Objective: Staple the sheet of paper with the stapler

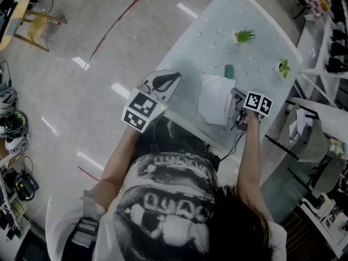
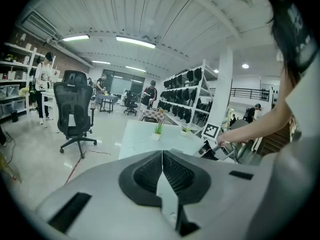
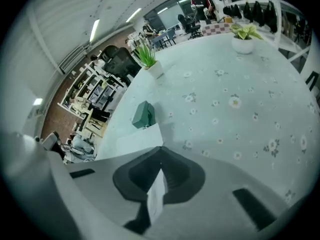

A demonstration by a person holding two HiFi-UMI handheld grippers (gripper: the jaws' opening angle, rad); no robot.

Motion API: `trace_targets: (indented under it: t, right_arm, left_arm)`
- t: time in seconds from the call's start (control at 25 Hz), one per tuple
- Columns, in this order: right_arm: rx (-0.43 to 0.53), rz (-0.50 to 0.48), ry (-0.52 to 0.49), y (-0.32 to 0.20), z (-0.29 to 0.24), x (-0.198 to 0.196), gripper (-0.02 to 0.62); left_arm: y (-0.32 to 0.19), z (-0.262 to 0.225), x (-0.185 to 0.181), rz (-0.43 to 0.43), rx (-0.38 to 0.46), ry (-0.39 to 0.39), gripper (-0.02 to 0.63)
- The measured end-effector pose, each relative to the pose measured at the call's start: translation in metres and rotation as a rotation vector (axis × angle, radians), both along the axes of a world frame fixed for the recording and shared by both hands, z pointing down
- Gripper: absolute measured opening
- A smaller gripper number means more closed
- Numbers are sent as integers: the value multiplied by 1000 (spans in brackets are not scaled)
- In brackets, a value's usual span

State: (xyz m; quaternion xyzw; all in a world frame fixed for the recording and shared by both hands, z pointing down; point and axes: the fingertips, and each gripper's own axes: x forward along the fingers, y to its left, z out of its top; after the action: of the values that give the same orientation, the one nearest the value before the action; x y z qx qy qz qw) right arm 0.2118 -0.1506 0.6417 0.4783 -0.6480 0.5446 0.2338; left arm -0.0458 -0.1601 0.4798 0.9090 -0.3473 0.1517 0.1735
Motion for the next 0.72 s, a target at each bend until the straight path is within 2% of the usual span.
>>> trace_targets:
  t: [0.16,0.4,0.72]
  right_arm:
    - [-71,61,-88,3,4,-1,8]
    - [-124,138,-129,0,9,11,8]
    - [-57,193,-130,-21,3,22,8]
  left_arm:
    - [3,2,-2,-6,-5,-3,5]
    - [6,1,-3,-9,-4,-6,5]
    - [10,3,-3,-11,-9,-10,5]
